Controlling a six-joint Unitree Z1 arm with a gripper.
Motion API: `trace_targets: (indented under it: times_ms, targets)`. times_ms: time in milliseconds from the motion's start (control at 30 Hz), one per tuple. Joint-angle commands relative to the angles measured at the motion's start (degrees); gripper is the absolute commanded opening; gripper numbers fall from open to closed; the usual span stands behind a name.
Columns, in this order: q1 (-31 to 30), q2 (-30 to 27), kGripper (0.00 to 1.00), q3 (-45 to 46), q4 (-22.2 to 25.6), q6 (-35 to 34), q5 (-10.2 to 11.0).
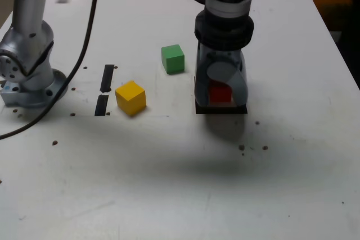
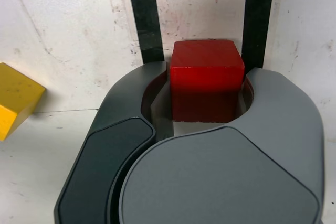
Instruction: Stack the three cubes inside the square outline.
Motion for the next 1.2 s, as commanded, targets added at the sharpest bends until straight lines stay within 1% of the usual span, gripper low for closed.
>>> trace_targets:
  times_ms: [0,233,533,933,1067,1167]
  targets:
    - [0.1,0.2,0.44,0.0,-0.05,0.12,0.09]
    - [0.62,0.52,0.52,0.27,-0.12,0.73,0.17]
    - [1.07,0.88,0.56,0.65,-0.25,1.11,0.29]
    - [1.07,0.95,0.64,0.61,-0.64,2.14,0.37]
    - [1.07,0.49,0.68,0.46,-0.58,2.52,0.37]
    - [1.07,-0.84,0.71,0.21,-0.01,2.96,0.41]
